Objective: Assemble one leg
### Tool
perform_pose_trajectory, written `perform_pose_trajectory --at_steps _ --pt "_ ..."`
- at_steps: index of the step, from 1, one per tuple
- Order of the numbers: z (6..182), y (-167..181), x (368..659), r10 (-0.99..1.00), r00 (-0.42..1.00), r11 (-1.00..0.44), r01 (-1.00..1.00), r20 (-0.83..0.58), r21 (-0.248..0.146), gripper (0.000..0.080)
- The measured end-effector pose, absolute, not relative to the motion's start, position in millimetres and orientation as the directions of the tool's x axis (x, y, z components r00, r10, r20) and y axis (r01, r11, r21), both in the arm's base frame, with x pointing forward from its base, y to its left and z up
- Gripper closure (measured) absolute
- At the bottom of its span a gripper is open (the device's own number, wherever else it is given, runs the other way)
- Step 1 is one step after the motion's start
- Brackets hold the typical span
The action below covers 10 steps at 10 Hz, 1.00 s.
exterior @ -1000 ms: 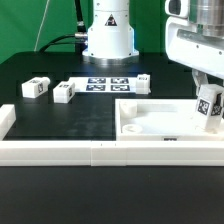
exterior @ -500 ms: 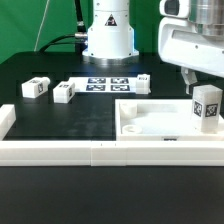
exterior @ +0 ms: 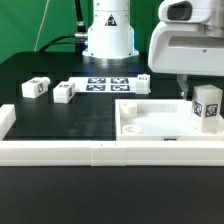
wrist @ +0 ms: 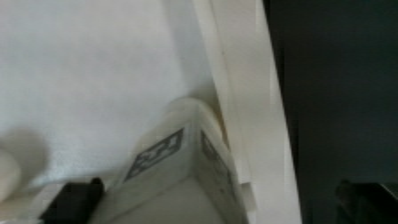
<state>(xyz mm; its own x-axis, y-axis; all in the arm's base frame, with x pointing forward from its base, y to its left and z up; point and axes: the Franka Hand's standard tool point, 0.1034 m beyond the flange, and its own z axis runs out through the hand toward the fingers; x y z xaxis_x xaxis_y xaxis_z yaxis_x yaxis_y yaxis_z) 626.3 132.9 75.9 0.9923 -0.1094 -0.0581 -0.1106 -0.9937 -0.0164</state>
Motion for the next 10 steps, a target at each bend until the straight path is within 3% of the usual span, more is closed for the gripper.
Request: perform_pose_trajectory --at_steps 2,5,7,8,9,10 --pt "74.4 123.1 627.4 0.178 0.983 -0.984 0.177 -0.054 -0.021 0.0151" --pt "74.5 123.2 627.6 0.295 0.954 -0.955 0.295 -0.052 -0.008 0.0151" --pt "74.4 122.9 627.6 0.295 0.954 -0.955 0.295 -0.053 -0.008 0.0412" --pt "74.3 122.8 627.6 0.295 0.954 -0.955 0.295 -0.053 -0.008 0.0412" --pt "74.3 122.9 627.6 0.295 0.954 -0.955 0.295 -0.053 -0.008 0.0509" --pt "74.3 123.0 627.6 0.280 0.959 -0.960 0.280 -0.053 -0.007 0.0509"
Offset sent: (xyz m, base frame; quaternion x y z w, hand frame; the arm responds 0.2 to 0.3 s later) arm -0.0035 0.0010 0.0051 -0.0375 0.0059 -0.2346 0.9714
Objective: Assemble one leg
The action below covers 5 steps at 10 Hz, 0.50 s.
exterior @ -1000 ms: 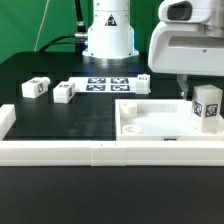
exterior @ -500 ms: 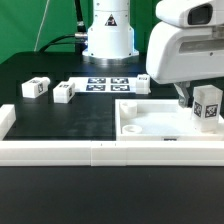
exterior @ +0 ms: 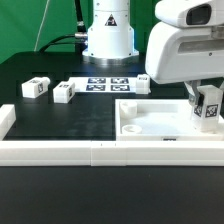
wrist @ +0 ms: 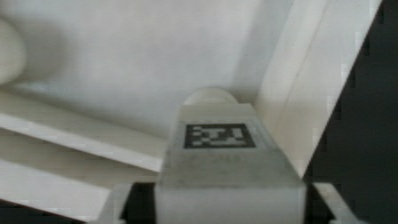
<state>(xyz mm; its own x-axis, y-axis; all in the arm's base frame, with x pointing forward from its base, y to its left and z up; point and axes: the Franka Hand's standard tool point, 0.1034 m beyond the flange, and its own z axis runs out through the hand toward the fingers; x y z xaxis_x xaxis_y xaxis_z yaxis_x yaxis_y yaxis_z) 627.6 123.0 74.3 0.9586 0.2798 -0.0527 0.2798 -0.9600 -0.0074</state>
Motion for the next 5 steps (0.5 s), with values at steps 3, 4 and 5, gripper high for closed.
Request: perform_pose_trajectory --at_steps 3,4,5 --pt "74.3 123.7 627.9 0.183 0.982 -0.983 0.183 -0.045 -0.006 0.0509" --pt "74.4 123.8 627.2 0.036 0.999 -0.999 0.036 -0.039 0.000 0.0509" --pt "74.1 123.6 627.2 -0.100 0.994 -0.995 -0.100 -0.033 0.003 0.0509"
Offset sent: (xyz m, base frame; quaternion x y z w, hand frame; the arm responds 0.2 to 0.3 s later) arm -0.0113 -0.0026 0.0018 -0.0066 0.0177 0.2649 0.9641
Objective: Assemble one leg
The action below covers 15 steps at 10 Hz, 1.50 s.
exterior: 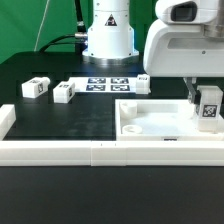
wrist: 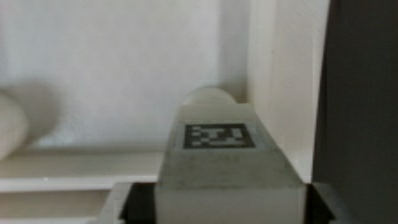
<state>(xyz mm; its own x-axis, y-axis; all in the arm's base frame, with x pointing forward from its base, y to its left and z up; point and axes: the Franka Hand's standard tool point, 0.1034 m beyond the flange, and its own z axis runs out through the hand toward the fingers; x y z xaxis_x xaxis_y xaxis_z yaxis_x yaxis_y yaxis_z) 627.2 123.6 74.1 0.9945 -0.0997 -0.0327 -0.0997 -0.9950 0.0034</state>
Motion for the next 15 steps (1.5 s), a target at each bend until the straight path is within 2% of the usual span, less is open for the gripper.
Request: perform_pose_trajectory --at_steps 3,5,9,11,12,13,14,15 --pt "73.5 123.1 628.2 -0.448 0.894 -0.894 -0.448 -0.026 -0.001 0.0508" --pt "73.3 124.1 627.8 -0.661 0.750 -0.751 -0.661 -0.018 0.012 0.0508" --pt "72.8 122.5 628.4 -0.838 0.545 -0.545 -0.838 -0.034 0.006 0.0508" --pt "72.6 122.8 628.3 -0.836 0.547 -0.547 -0.837 -0.036 0.005 0.0508" --pt "72.4 122.8 628.2 -0.812 0.582 -0.583 -0.813 -0.036 0.004 0.0340" --pt "72.7 121.5 629.2 -0.798 0.602 -0.602 -0.798 -0.037 0.001 0.0340" --pt "73.0 120.8 630.0 -0.733 0.680 -0.680 -0.733 -0.035 -0.002 0.0183" --pt "72.7 120.7 630.0 -0.617 0.786 -0.787 -0.617 -0.035 -0.008 0.0160"
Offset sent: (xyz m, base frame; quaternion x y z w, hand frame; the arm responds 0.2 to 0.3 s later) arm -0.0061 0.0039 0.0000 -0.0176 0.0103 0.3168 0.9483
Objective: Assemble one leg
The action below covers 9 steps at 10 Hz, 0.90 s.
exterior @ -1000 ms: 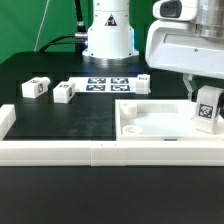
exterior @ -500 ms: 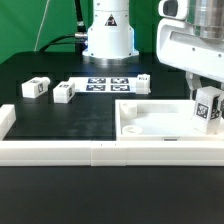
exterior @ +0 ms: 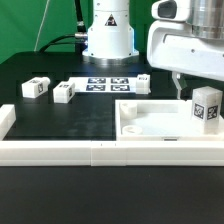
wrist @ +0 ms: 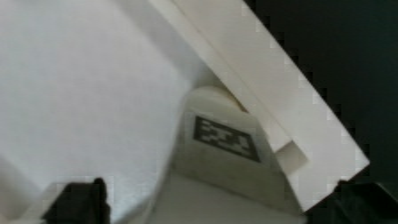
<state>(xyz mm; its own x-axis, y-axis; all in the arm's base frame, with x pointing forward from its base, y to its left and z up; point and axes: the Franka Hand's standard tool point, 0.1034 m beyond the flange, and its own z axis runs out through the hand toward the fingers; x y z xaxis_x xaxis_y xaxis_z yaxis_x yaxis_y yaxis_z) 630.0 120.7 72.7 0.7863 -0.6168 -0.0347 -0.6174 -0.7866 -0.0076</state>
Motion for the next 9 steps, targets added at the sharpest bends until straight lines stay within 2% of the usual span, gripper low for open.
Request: perform_pose_trajectory --at_steps 1,4,6,9 --pt "72.5 121.1 629.9 -0.559 0.829 -0.829 -0.559 -0.034 -0.010 0.0153" --pt "71.2 119.7 630.3 -0.210 0.977 -0.978 -0.210 -0.025 -0.011 0.0150" --pt "71.2 121.2 630.2 -0.005 1.000 -1.000 -0.005 -0.019 0.000 0.0150" --pt "71.0 122.2 629.7 0.197 0.980 -0.980 0.197 -0.019 0.002 0.0150"
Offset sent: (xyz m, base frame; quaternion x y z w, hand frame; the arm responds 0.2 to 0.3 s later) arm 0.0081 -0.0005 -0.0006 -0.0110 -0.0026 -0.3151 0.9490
